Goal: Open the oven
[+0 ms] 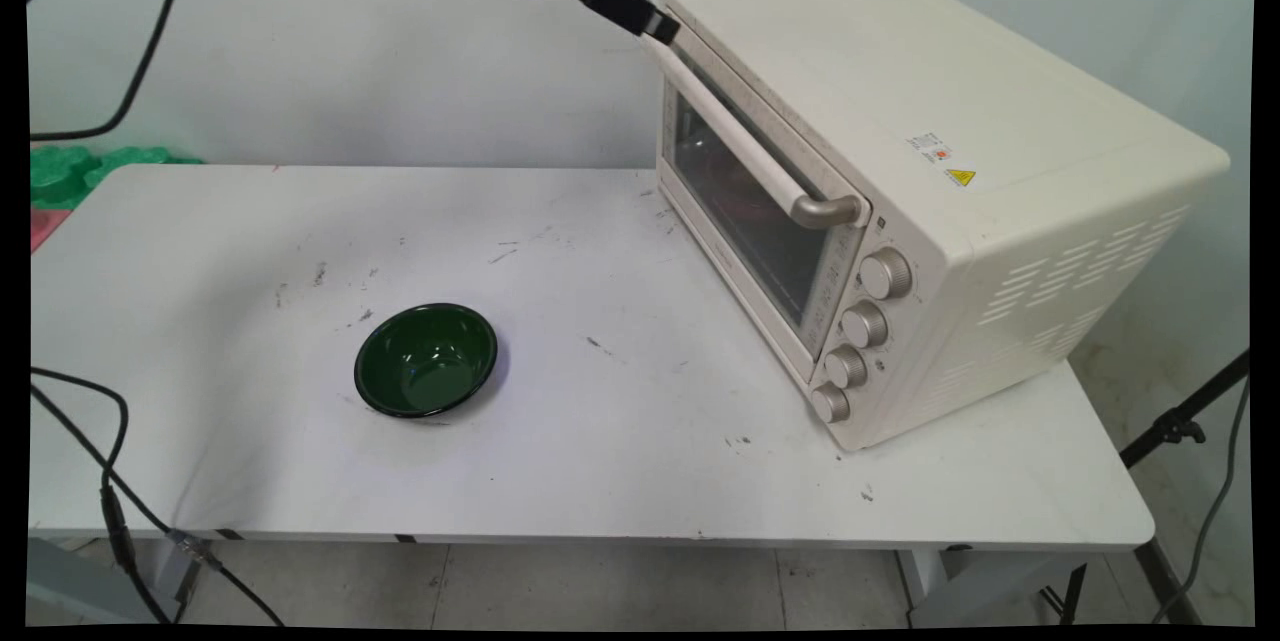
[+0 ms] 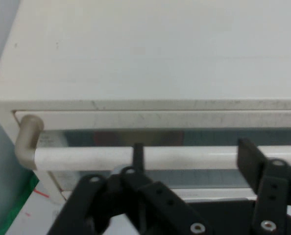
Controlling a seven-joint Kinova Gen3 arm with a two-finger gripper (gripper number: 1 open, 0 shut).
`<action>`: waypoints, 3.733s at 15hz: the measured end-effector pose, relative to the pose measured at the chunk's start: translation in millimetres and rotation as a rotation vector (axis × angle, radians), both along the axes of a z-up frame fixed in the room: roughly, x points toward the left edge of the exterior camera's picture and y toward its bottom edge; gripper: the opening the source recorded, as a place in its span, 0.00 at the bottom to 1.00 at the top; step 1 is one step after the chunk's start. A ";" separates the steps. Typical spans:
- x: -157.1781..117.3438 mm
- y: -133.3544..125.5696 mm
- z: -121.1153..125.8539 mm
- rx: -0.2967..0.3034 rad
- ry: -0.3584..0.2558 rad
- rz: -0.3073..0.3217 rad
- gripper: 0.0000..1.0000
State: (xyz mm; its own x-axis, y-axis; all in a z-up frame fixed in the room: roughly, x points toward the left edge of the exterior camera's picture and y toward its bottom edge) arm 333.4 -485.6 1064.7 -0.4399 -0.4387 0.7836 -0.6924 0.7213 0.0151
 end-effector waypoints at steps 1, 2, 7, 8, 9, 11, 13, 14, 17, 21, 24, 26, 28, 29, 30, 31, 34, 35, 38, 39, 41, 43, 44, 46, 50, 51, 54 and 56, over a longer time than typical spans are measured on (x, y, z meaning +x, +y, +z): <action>-4.6 -2.9 -1.4 0.001 -0.009 -0.003 0.00; -10.1 -6.4 -3.2 0.001 -0.020 -0.007 0.00; -31.4 -19.3 -13.4 0.007 -0.067 -0.020 0.00; -35.4 -21.8 -15.8 0.009 -0.076 -0.023 0.00; -39.1 -24.3 -18.2 0.011 -0.084 -0.025 0.00; -45.7 -28.6 -22.5 0.016 -0.096 -0.028 0.00; -51.4 -32.3 -26.8 0.020 -0.107 -0.030 0.00; -53.1 -33.3 -28.1 0.022 -0.110 -0.031 0.00; -59.2 -37.1 -33.8 0.029 -0.124 -0.034 0.00; -63.1 -35.4 -39.8 0.044 -0.139 -0.034 0.00; -62.9 -31.1 -40.6 0.050 -0.143 -0.034 0.00; -60.0 -26.0 -41.0 0.054 -0.146 -0.030 0.00; -56.8 -21.6 -41.9 0.056 -0.147 -0.027 0.00; -54.3 -18.7 -42.7 0.058 -0.148 -0.026 0.00; -51.1 -15.2 -43.7 0.059 -0.148 -0.024 0.00; -47.6 -11.7 -44.9 0.059 -0.147 -0.022 0.00; -36.2 -1.9 -51.0 0.059 -0.140 -0.017 0.00; -33.4 0.2 -52.7 0.058 -0.137 -0.016 0.00; -21.4 9.4 -60.8 0.054 -0.126 -0.012 0.00; -16.1 13.2 -64.4 0.052 -0.121 -0.009 0.00; -7.3 19.4 -70.8 0.048 -0.111 -0.003 0.00; 5.3 27.9 -80.6 0.045 -0.099 0.006 0.00; 10.7 31.3 -85.2 0.043 -0.094 0.010 0.00; 23.1 39.0 -95.8 0.039 -0.084 0.020 0.00; 45.7 52.3 -116.2 0.036 -0.066 0.038 0.00; 49.1 54.3 -119.4 0.036 -0.064 0.040 0.00; 62.7 62.4 -132.5 0.036 -0.057 0.046 0.00; 74.0 68.9 -144.1 0.036 -0.053 0.049 0.00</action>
